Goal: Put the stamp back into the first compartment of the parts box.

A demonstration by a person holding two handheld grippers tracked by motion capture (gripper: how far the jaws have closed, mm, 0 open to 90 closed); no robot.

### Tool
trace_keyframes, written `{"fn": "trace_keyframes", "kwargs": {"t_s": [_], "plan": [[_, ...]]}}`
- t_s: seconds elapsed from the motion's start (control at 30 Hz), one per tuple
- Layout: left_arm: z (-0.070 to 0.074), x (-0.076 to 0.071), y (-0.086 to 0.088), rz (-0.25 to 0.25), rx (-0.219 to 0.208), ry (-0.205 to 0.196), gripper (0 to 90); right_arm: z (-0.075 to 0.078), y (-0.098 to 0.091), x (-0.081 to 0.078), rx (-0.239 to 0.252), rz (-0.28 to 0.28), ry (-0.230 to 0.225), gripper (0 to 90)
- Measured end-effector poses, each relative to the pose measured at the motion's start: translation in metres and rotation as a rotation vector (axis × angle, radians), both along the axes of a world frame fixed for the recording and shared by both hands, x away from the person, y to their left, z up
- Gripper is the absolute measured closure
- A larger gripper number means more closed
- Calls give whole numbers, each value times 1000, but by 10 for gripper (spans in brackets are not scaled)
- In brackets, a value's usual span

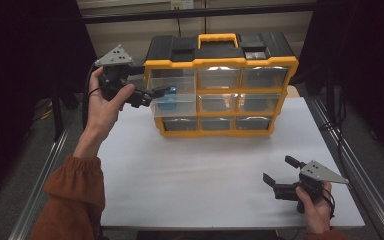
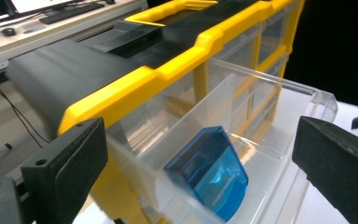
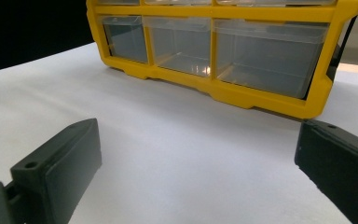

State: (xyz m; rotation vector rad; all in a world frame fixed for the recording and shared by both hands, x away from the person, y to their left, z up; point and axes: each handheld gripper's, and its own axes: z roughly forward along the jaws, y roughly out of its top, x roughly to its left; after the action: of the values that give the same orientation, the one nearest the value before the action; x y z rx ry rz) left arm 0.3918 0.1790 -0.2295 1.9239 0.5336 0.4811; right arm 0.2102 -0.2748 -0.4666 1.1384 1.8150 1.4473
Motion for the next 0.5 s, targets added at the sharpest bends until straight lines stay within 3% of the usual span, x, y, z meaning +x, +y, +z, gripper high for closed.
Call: {"fn": "trace_keyframes", "kwargs": {"t_s": [0.03, 0.1, 0.33, 0.5], "plan": [[-2, -2, 2, 22, -43, 4, 31, 0, 0, 0, -2, -2, 4, 4], [-5, -5, 6, 15, -68, -8, 31, -1, 0, 0, -3, -2, 5, 3], [-18, -22, 8, 39, -96, -92, 31, 0, 0, -1, -4, 0, 4, 5], [-29, -31, 11, 88, -158, -101, 31, 1, 1, -2, -11, 0, -7, 5]]}}
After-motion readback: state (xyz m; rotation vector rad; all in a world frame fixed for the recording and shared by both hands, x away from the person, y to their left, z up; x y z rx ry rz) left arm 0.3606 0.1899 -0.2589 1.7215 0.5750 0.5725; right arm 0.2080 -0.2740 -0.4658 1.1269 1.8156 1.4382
